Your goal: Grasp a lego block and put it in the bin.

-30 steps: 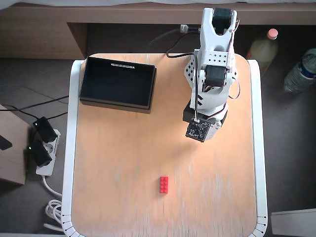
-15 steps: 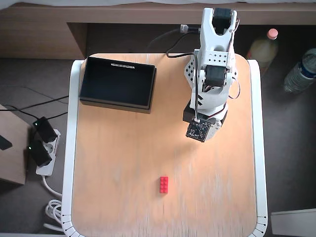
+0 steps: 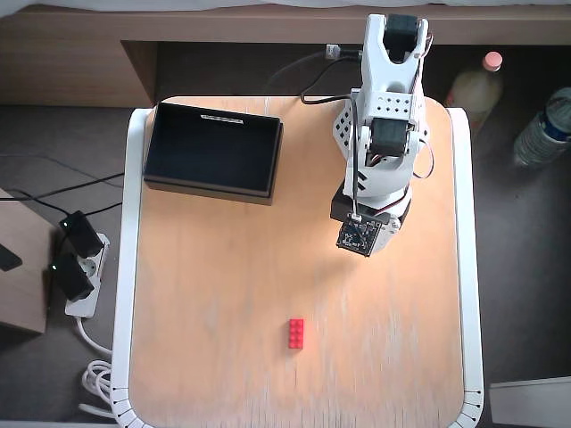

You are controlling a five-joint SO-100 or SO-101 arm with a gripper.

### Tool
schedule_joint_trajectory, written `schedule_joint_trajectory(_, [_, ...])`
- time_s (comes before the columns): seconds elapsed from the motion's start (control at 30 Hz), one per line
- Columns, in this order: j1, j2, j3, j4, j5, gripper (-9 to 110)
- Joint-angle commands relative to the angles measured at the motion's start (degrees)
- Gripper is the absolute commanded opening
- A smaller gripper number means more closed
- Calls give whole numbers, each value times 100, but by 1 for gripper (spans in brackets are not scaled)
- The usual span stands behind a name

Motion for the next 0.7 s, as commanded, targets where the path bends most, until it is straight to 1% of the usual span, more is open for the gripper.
schedule_joint_trajectory(0.0, [-141,510,888,53,44,0])
schedule_joint_trajectory(0.03, [-141,510,888,53,193,0])
schedule_joint_trajectory(0.37, [-141,510,888,53,237,0])
schedule_joint_trajectory(0.67, [-193,519,888,44,905,0])
